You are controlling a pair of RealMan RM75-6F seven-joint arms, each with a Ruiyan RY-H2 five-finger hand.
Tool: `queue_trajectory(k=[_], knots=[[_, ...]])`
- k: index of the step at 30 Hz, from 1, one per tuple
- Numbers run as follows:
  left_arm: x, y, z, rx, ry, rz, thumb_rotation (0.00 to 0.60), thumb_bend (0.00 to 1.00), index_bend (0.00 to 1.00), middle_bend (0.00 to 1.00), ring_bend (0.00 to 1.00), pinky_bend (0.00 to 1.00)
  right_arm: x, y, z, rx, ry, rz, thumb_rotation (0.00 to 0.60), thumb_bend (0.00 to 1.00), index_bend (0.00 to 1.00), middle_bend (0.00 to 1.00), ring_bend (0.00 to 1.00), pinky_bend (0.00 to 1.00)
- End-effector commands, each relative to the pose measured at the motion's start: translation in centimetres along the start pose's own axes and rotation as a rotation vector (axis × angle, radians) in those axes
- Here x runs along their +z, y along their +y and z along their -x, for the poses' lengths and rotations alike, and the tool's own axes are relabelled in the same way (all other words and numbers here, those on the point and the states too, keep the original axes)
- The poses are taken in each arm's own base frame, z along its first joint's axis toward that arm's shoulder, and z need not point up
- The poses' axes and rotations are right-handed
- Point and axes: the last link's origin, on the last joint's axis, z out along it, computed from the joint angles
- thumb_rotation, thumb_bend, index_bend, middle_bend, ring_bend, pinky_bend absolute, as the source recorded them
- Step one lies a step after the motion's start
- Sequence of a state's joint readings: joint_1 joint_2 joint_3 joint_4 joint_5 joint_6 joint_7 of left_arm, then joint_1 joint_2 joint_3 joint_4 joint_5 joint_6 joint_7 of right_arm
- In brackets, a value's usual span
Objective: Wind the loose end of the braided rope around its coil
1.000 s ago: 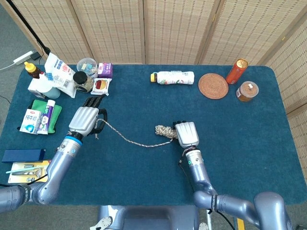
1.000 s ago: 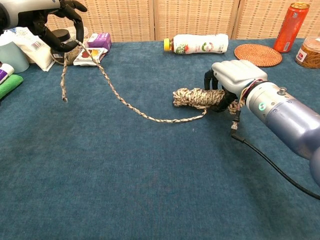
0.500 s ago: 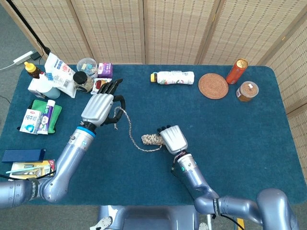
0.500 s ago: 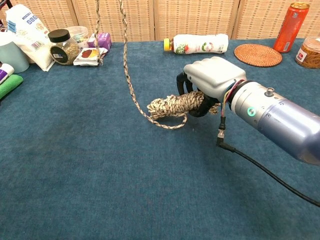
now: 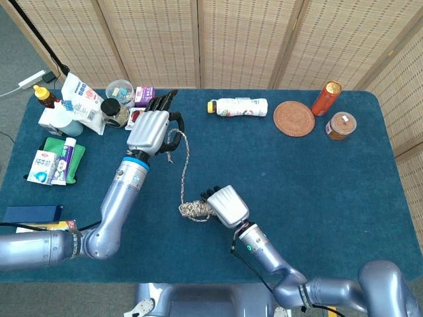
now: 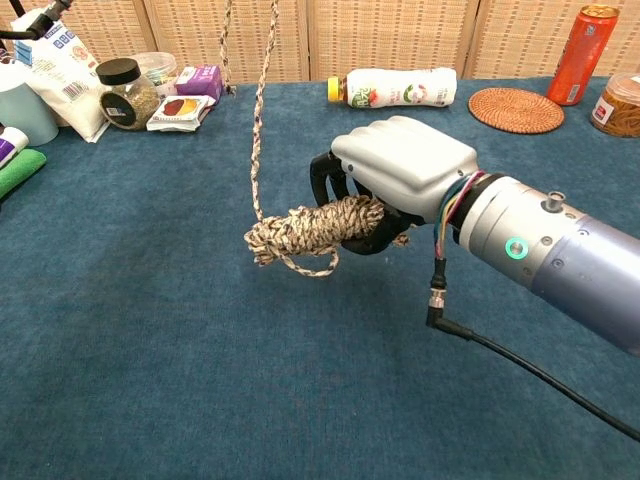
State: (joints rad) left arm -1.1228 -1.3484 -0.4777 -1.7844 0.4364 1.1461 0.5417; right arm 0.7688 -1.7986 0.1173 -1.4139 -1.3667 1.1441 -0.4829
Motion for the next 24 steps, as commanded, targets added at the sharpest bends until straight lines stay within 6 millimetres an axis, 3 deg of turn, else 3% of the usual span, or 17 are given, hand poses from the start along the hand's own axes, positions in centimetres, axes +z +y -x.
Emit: queue_trajectory(k=[1, 11, 24], knots=[[1.8, 1.1, 1.1, -0.003, 0.009, -0.021, 0.600, 0.49, 0.64, 0.00, 0.00, 0.00, -1.2, -0.6, -0.6, 0.044, 0.018, -0.077, 0.600, 0.47, 0.68, 0.56, 0.55, 0.89], [3.8, 2.0, 3.2, 0.011, 0.021, -0.054, 0.600, 0.49, 0.64, 0.00, 0.00, 0.00, -2.5, -1.0, -2.3, 0.198, 0.047, -0.150, 0.600, 0.47, 0.69, 0.57, 0.55, 0.90], [4.0, -0.4, 7.0, 0.030, -0.035, -0.098, 0.600, 0.49, 0.64, 0.00, 0.00, 0.00, -2.0, -1.1, -6.5, 0.410, 0.132, -0.116, 0.600, 0.48, 0.69, 0.57, 0.55, 0.90]])
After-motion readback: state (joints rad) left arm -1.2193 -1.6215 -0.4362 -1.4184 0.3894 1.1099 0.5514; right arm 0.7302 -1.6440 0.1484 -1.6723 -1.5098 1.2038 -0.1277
